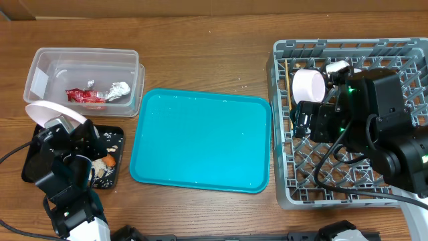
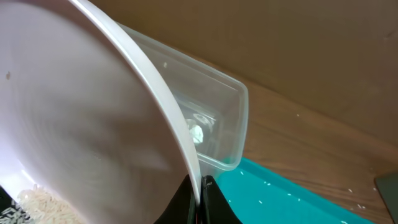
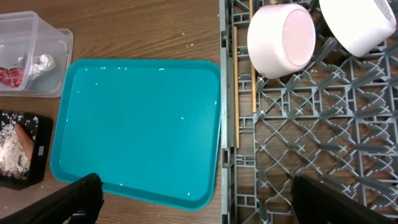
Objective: Sort waste into correct bins and load items into the dishwasher
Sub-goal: 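Tilt the plate with left gripper to dump scraps onto black tray, then carry the emptied plate to the dish rack with left gripper, then set the plate upright in the rack and open left gripper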
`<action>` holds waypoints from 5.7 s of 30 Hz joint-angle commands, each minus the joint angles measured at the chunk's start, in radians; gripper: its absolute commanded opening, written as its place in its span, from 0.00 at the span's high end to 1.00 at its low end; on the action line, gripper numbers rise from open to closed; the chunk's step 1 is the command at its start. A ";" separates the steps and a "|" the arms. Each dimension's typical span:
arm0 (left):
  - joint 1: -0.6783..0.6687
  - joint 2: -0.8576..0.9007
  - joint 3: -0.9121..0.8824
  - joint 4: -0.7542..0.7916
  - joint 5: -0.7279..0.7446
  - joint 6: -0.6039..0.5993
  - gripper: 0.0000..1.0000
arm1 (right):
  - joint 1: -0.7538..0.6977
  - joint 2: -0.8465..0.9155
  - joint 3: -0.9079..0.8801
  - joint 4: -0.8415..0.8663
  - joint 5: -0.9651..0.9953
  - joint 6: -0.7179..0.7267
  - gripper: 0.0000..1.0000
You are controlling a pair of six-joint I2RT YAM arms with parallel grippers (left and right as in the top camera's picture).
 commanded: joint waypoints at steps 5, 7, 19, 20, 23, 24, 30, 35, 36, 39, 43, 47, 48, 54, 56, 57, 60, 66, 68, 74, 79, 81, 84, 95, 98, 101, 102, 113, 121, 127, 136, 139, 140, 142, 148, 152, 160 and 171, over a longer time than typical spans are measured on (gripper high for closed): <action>0.005 -0.019 -0.005 -0.005 0.085 0.013 0.96 | 0.002 -0.002 0.008 0.006 -0.002 0.000 0.00; 0.005 -0.036 0.002 0.018 0.209 0.107 0.96 | 0.002 -0.002 0.008 0.005 -0.002 0.000 0.00; 0.020 -0.067 0.005 -0.107 0.108 0.091 0.96 | 0.002 -0.002 0.008 0.013 -0.002 0.000 0.00; 0.020 -0.068 0.005 -0.121 0.106 0.090 0.96 | 0.002 -0.002 0.008 0.013 -0.002 0.000 0.00; 0.021 -0.068 0.005 -0.131 0.108 0.082 0.96 | 0.002 -0.002 0.008 0.015 -0.002 0.001 0.00; 0.021 -0.068 0.005 -0.126 0.108 0.063 0.96 | 0.002 -0.002 0.008 0.017 -0.002 0.001 0.00; 0.005 -0.068 0.038 -0.118 0.172 0.010 0.96 | 0.002 -0.002 0.008 0.040 -0.003 0.001 0.00; -0.019 -0.066 0.145 -0.204 0.166 0.005 0.96 | 0.002 -0.002 0.008 0.048 -0.003 0.001 0.00; -0.026 -0.061 0.177 -0.237 0.160 0.013 0.96 | 0.002 -0.002 0.008 0.048 -0.003 0.001 0.00; -0.043 -0.040 0.263 -0.328 0.151 0.035 0.96 | 0.002 -0.002 0.008 0.050 -0.003 0.002 0.00; -0.053 0.017 0.348 -0.404 0.163 0.048 0.96 | 0.002 -0.002 0.008 0.055 -0.022 0.001 0.00; -0.056 0.079 0.365 -0.359 0.309 0.009 0.96 | 0.002 -0.002 0.008 0.056 -0.024 0.007 0.00; -0.058 0.104 0.365 -0.331 0.348 -0.033 0.96 | 0.002 -0.002 0.008 0.062 -0.019 0.023 0.00; -0.150 0.224 0.365 -0.032 0.528 -0.256 0.96 | -0.032 -0.014 0.045 0.076 0.123 0.135 0.00; -0.219 0.261 0.366 0.092 0.524 -0.320 0.96 | -0.074 -0.026 0.083 0.077 0.162 0.181 0.00; -0.259 0.282 0.366 0.164 0.523 -0.357 0.96 | -0.101 -0.034 0.107 0.078 0.169 0.191 0.00; -0.384 0.354 0.388 0.314 0.492 -0.451 0.96 | -0.175 -0.054 0.173 0.074 0.168 0.193 0.00; -0.670 0.545 0.540 0.421 0.422 -0.468 0.96 | -0.258 -0.090 0.241 0.034 0.161 0.193 0.00; -0.810 0.671 0.640 0.529 0.418 -0.468 0.96 | -0.261 -0.096 0.242 0.008 0.156 0.196 0.00; -1.055 0.968 0.856 0.697 0.386 -0.519 0.96 | -0.261 -0.095 0.242 -0.039 0.156 0.196 0.00; -1.172 1.154 0.967 0.869 0.348 -0.634 0.96 | -0.261 -0.095 0.242 -0.057 0.156 0.196 0.00; -1.213 1.215 0.996 0.954 0.308 -0.686 0.96 | -0.261 -0.095 0.242 -0.064 0.156 0.196 0.00; -1.266 1.289 1.030 1.018 0.238 -0.752 0.96 | -0.261 -0.095 0.242 -0.072 0.156 0.196 0.00; -1.323 1.383 1.054 1.044 0.143 -0.940 0.96 | -0.261 -0.095 0.242 -0.097 0.156 0.196 0.00; -1.330 1.383 1.054 1.047 0.146 -1.026 0.96 | -0.261 -0.095 0.242 -0.099 0.156 0.196 0.00; -1.344 1.382 1.054 1.048 0.146 -1.062 0.96 | -0.261 -0.095 0.242 -0.100 0.156 0.196 0.00; -1.349 1.382 1.054 1.048 0.145 -1.063 0.96 | -0.261 -0.095 0.242 -0.101 0.156 0.196 0.00; -1.393 1.297 1.054 1.004 0.171 -1.260 0.96 | -0.261 -0.095 0.242 -0.118 0.157 0.196 0.00; -1.393 1.181 1.054 0.555 0.132 -1.211 0.96 | -0.261 -0.095 0.242 -0.118 0.157 0.196 0.00; -1.394 1.181 1.054 0.536 0.138 -1.254 0.96 | -0.261 -0.095 0.242 -0.118 0.157 0.196 0.00; -1.394 1.181 1.053 0.355 0.058 -1.212 0.96 | -0.261 -0.095 0.242 -0.118 0.157 0.196 0.00; -1.394 1.181 1.053 0.330 0.032 -1.177 0.84 | -0.261 -0.095 0.242 -0.118 0.157 0.196 0.00; -1.393 1.181 1.053 0.329 0.034 -1.177 0.75 | -0.261 -0.095 0.242 -0.118 0.157 0.196 0.00; -1.394 1.181 1.053 0.338 0.043 -1.178 0.61 | -0.261 -0.095 0.242 -0.117 0.157 0.196 0.00; -1.387 1.180 1.054 0.487 0.085 -1.178 0.00 | -0.261 -0.095 0.242 -0.114 0.157 0.196 0.00; -1.355 1.157 1.056 0.520 0.079 -1.167 0.00 | -0.261 -0.095 0.242 -0.114 0.157 0.196 0.00; -1.226 1.028 1.057 0.457 0.016 -0.983 0.00 | -0.261 -0.095 0.242 -0.113 0.157 0.196 0.00; -1.025 0.665 1.058 -0.281 -0.317 -0.391 0.00 | -0.261 -0.094 0.241 -0.043 -0.029 -0.035 0.00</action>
